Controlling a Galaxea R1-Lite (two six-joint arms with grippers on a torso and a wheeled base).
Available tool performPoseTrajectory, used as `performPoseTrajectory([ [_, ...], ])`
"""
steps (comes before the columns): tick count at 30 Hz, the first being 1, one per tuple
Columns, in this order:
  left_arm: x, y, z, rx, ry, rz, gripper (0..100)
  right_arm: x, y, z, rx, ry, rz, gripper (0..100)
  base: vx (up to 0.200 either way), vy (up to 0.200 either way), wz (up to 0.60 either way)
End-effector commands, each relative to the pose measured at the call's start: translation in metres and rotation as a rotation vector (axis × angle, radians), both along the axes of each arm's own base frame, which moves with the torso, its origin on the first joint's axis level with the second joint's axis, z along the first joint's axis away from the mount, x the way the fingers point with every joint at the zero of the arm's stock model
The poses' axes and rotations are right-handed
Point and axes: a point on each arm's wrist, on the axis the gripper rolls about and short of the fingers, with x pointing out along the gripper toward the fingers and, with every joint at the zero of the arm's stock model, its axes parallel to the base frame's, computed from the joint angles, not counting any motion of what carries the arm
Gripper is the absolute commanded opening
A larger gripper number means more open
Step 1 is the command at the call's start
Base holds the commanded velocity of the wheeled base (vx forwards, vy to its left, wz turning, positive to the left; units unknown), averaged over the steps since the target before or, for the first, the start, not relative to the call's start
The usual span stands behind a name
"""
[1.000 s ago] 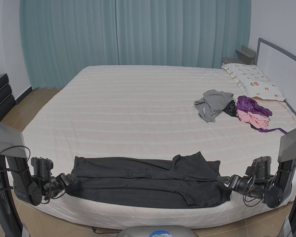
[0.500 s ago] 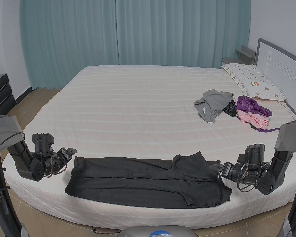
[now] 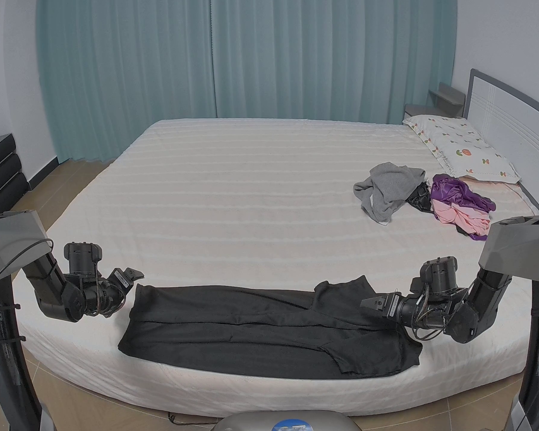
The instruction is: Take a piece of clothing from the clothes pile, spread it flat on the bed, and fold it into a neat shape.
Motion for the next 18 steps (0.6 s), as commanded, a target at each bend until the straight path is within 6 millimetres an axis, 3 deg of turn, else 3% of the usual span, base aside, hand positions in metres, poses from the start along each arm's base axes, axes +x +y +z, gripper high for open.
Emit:
performPoseTrajectory([
  [1,0.000,0.002,-0.004,-0.002,0.011,0.006,100,0.009,0.005,-0.012,-0.012,0.016,0.011,100,0.000,0.000,0.00],
  [7,0.000,0.003,-0.004,-0.002,0.013,0.008,100,0.009,0.003,-0.018,-0.037,0.031,0.026,100,0.000,0.000,0.00],
  [8,0.000,0.003,-0.004,-0.002,0.013,0.008,100,0.009,0.002,-0.018,-0.038,0.029,0.026,0,0.000,0.000,0.00],
  [14,0.000,0.002,-0.005,0.002,0.011,0.004,100,0.000,-0.004,-0.010,-0.039,0.035,0.018,0,0.000,0.000,0.00],
  [18,0.001,-0.003,-0.005,0.004,0.011,-0.012,100,0.000,-0.016,0.006,-0.021,-0.002,-0.005,0,0.000,0.000,0.00],
])
